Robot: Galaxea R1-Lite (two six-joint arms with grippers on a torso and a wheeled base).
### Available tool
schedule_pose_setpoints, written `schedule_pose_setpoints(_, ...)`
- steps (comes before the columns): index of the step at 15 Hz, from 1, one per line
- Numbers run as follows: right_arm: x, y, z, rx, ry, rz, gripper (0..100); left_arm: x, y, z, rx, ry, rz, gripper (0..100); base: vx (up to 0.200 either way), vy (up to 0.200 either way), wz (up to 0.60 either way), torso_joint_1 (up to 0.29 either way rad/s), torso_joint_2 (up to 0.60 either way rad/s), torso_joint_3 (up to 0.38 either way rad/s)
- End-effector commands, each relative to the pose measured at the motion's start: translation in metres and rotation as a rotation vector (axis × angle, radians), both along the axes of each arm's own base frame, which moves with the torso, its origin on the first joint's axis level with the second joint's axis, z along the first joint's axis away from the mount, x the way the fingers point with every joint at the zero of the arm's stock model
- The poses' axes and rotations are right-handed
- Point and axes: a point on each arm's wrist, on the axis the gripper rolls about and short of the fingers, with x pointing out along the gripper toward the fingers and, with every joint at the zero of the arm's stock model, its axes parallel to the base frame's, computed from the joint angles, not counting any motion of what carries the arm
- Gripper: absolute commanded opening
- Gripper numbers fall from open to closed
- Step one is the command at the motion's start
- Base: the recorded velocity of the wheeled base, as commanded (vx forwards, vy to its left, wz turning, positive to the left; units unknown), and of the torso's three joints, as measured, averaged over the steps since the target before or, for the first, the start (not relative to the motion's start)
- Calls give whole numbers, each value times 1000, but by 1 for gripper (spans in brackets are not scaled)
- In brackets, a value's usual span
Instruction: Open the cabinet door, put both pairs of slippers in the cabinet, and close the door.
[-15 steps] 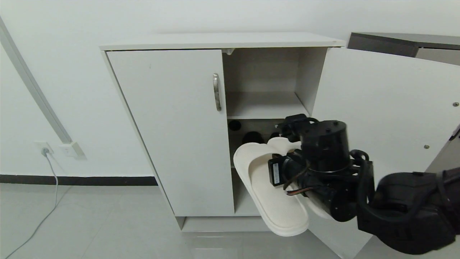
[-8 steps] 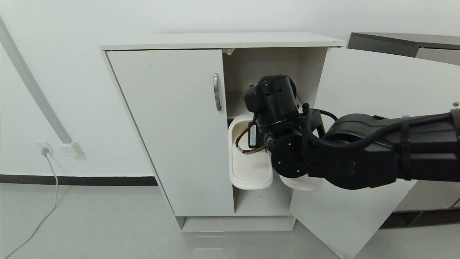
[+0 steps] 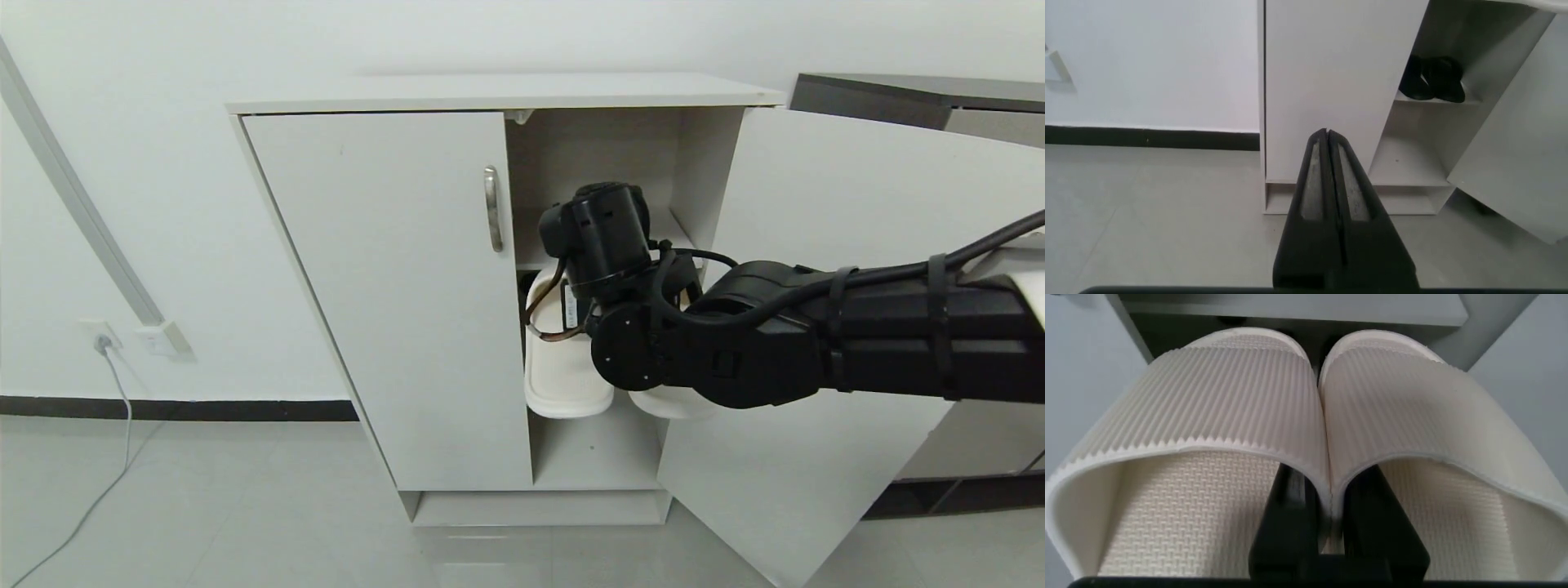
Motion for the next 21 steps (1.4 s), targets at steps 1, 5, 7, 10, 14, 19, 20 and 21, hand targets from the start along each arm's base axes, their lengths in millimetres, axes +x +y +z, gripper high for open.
schedule_pose_setpoints(1,1,-5,6,-12,-9,-4,0,0,0,0,0,2,0,0,0,0,0,0,0,0)
schedule_pose_setpoints(5,3,-8,10,-12,-17,-8,0,0,0,0,0,2,0,0,150,0,0,-1,3,2)
schedule_pose_setpoints(7,4,-9,10,-11,-16,-8,0,0,0,0,0,2,0,0,200,0,0,2,7,5)
schedule_pose_setpoints(10,5,-10,10,-9,-15,-10,0,0,0,0,0,2,-2,0,200,0,0,4,6,4)
schedule_pose_setpoints(14,6,-11,7,-11,-9,-10,0,0,0,0,0,2,0,0,200,0,0,1,4,2)
schedule_pose_setpoints(19,13,-11,5,5,14,56,0,0,0,0,-1,2,0,0,80,0,0,2,1,0)
schedule_pose_setpoints(20,26,-12,0,5,15,37,0,0,0,0,-1,2,-2,0,0,0,0,0,0,0)
schedule_pose_setpoints(21,33,-13,-2,4,15,26,0,0,0,0,-1,2,0,0,0,0,0,0,0,0)
